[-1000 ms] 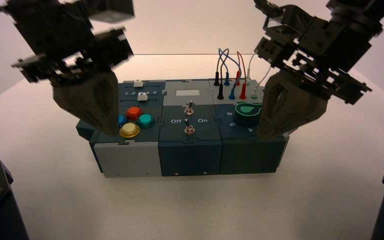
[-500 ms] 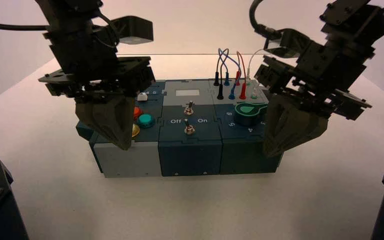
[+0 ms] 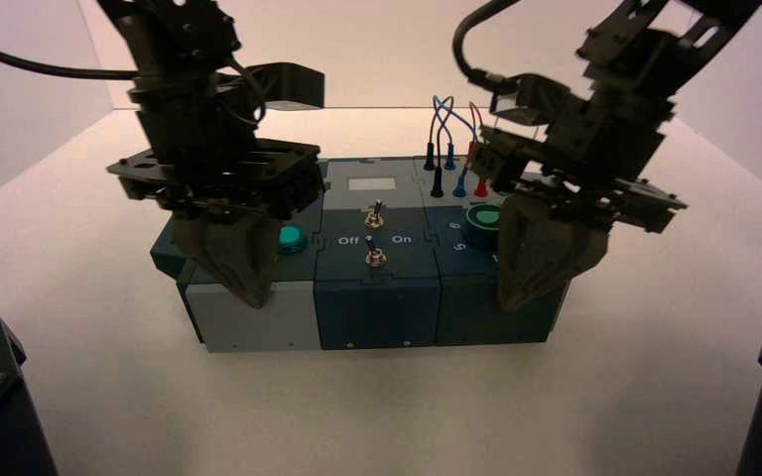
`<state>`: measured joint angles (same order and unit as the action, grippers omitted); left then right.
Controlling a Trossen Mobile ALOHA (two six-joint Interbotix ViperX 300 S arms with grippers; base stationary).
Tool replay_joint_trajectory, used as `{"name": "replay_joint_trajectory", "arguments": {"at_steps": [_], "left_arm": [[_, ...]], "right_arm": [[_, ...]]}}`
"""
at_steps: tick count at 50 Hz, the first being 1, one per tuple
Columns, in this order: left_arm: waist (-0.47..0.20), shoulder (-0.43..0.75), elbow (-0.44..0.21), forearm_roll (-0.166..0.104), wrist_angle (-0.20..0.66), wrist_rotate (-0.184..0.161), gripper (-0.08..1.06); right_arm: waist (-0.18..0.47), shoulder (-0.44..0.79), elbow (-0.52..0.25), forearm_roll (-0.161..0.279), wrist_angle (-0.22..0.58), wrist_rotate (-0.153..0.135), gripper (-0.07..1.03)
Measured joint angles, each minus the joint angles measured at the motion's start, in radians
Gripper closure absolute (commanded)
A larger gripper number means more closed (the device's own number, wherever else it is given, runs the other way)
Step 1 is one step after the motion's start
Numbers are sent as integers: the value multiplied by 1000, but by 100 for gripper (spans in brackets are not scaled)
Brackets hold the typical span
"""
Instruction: Move the box away.
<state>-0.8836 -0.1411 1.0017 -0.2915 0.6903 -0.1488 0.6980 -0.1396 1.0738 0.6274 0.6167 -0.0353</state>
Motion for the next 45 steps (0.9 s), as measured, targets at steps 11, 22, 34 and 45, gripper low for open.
{"name": "replay_joint_trajectory", "arguments": {"at_steps": [11,22,34,45], "left_arm": [[14,48,-25,31,-9,2,101],[48,89,-40,46,-12,25,101],[84,138,-48,57,-34,43,101],[124,161,-72,58,-37,84,101]], "right_arm": [[8,63,-26,-11,-12,-2,99],[11,140,-67,-28,-18,-2,99],[9,175,-107,-49,-29,-2,99],[3,210,-144,-75,-29,-2,99]]}}
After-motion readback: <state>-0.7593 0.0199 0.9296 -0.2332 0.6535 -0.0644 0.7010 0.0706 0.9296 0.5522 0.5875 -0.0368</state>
